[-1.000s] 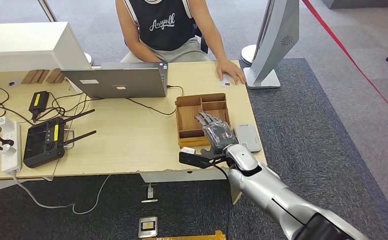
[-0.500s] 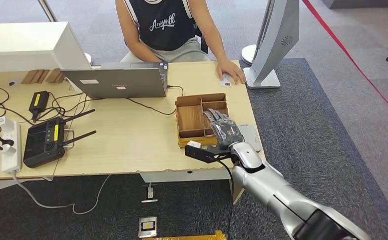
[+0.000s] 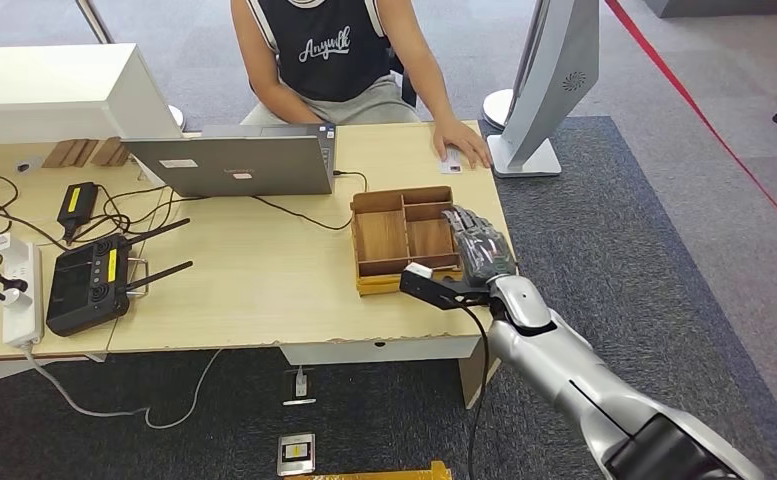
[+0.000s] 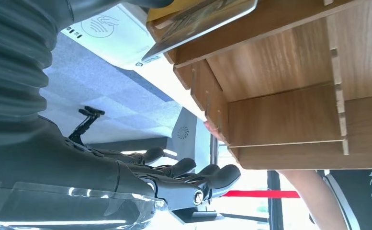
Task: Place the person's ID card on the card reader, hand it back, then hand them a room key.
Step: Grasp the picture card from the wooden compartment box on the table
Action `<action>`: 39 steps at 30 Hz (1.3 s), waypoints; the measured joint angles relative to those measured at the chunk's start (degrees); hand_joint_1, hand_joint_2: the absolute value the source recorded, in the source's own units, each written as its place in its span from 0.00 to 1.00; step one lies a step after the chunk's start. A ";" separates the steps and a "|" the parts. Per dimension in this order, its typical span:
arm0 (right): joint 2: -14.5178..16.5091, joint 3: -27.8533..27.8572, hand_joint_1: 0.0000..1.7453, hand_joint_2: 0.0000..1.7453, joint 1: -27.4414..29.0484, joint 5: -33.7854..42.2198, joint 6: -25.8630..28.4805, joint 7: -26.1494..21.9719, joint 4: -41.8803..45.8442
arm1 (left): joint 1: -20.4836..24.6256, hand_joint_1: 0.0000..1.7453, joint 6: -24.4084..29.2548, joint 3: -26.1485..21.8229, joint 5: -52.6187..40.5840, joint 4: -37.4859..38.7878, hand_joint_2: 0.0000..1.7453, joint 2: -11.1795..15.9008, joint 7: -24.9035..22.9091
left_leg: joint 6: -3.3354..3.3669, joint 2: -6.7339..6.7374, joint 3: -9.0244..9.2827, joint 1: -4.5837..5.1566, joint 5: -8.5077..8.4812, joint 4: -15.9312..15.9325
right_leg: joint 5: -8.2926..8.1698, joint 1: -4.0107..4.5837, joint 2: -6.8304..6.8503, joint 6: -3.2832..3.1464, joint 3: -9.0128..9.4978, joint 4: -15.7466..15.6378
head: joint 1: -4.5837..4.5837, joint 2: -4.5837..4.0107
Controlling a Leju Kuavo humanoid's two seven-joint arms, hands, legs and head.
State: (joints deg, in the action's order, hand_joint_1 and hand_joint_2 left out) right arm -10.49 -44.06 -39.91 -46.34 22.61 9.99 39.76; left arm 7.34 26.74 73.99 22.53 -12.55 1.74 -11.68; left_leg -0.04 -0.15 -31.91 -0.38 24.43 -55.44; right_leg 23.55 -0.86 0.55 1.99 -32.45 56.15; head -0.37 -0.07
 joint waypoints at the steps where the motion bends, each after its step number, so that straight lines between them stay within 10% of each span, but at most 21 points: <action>1: -0.11 0.13 0.00 1.00 0.00 0.00 0.01 0.00 0.00 | 0.00 0.00 -0.03 0.00 -0.05 0.00 0.00 0.03 0.07 | 0.00 0.00 0.00 0.00 0.00 0.00 | 0.00 0.00 0.00 0.00 0.00 0.00 | 0.00 0.00; 39: 0.68 0.47 0.00 1.00 0.77 0.07 -3.67 -3.89 -0.09 | 0.05 0.00 -0.99 0.01 -0.85 0.00 0.00 0.57 -0.22 | 0.00 0.00 -0.01 -0.01 0.00 0.00 | 0.00 0.00 0.00 0.00 0.00 0.01 | 0.00 0.00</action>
State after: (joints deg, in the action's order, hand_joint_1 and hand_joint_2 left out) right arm -9.81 -43.59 -39.13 -46.27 18.94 6.10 39.66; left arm 7.40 25.75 74.00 21.68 -12.55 2.31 -11.90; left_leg -0.04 -0.14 -31.92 -0.38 24.43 -55.44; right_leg 23.55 -0.85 0.55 1.99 -32.46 56.15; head -0.37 -0.07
